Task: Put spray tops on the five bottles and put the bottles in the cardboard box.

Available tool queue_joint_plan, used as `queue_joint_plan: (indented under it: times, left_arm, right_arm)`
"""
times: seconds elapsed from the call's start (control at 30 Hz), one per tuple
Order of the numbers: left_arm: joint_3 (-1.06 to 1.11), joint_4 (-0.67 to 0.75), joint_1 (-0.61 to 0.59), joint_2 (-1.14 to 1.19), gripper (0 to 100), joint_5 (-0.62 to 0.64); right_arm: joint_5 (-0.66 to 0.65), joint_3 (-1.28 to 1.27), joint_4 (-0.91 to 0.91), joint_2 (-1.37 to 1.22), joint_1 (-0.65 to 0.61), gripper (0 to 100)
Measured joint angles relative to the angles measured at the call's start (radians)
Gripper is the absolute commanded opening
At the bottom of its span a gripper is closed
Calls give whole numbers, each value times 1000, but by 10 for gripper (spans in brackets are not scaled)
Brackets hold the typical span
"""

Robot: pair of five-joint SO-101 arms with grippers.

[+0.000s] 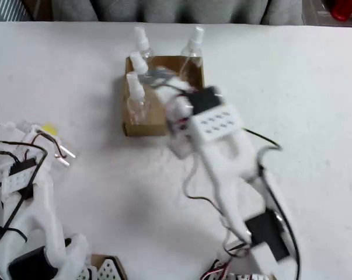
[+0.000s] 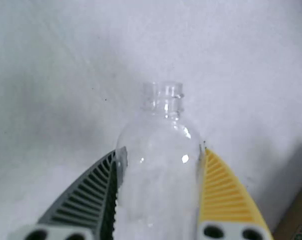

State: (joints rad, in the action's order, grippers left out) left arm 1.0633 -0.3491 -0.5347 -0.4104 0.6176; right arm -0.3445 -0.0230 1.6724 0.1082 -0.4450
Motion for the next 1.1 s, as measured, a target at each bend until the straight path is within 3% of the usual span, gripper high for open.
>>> queue_joint_plan:
  times: [0.37,0.67,0.8,0.9,1.0,1.1]
  left_arm:
    - [25,2,64,0,20,-9]
    - [25,-75,167,0,20,-181]
    - [25,-112,204,0,20,-249]
    - [25,-127,221,0,20,-267]
    - [25,-167,227,-23,20,-281]
    - [34,-221,259,-68,20,-330]
  right_arm:
    - [-299,-591,-244,466,532,16]
    - [-500,-644,-384,408,934,18]
    - [-574,-644,-480,259,1036,37]
    - [-608,-644,-572,133,1091,135]
    - [-635,-644,-643,41,1115,215]
    - [-663,-644,-681,-12,1112,225]
